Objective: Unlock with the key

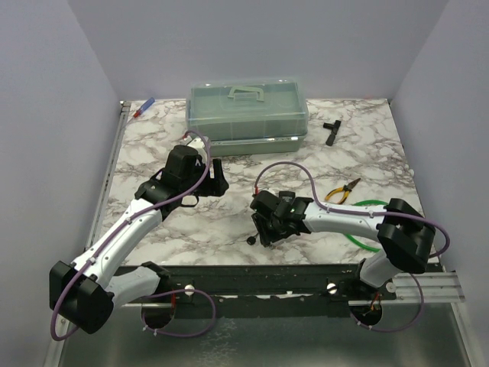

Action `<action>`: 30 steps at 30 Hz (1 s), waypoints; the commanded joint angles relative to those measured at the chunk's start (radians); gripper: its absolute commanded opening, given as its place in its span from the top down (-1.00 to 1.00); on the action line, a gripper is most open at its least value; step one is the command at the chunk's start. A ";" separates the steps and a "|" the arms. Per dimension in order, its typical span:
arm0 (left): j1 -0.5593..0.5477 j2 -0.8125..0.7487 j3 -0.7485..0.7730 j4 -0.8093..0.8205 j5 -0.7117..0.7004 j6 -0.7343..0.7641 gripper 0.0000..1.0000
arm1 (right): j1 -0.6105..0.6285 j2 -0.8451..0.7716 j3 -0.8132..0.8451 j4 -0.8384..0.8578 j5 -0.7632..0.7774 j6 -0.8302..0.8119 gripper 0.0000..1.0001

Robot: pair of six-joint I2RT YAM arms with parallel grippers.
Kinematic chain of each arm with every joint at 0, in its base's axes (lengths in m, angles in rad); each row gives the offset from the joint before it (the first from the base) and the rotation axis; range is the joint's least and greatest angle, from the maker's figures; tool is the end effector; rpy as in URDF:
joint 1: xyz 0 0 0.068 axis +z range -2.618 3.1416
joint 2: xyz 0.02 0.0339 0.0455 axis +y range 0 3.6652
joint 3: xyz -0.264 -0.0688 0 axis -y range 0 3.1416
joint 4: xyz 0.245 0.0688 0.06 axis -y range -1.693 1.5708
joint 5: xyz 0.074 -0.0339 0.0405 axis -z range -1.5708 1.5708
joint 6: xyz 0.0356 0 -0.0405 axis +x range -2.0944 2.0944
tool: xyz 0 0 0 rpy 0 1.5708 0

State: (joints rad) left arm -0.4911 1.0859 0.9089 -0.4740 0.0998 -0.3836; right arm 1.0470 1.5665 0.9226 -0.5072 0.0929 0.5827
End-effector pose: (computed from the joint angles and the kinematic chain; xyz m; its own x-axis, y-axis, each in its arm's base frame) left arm 0.2062 -0.1143 0.2967 -0.6973 -0.0494 -0.7151 0.3000 0.8860 -0.3537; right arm 0.1506 0.2542 0.1785 -0.8454 -0.3682 -0.3869 -0.4528 0.8783 0.1535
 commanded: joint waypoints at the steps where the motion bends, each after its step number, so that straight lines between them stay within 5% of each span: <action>1: 0.000 -0.018 0.012 -0.012 -0.023 0.011 -0.46 | 0.013 0.034 0.012 -0.014 0.013 -0.010 0.08; 11: 0.000 -0.014 0.015 -0.012 -0.026 0.012 -0.46 | 0.016 0.053 -0.028 0.013 0.002 -0.008 0.34; 18: 0.000 -0.011 0.013 -0.014 -0.028 0.012 -0.46 | 0.016 0.066 -0.078 0.064 -0.004 0.000 0.67; 21: 0.000 -0.011 0.014 -0.014 -0.031 0.012 -0.46 | 0.016 0.065 -0.104 0.095 0.000 0.003 0.96; 30: 0.000 -0.015 0.012 -0.013 -0.024 0.011 -0.46 | 0.017 -0.054 -0.178 0.193 0.019 0.027 0.99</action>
State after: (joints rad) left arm -0.4911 1.0859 0.9089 -0.4751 0.0891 -0.3836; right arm 1.0554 1.5509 0.8047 -0.3332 0.0864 0.5945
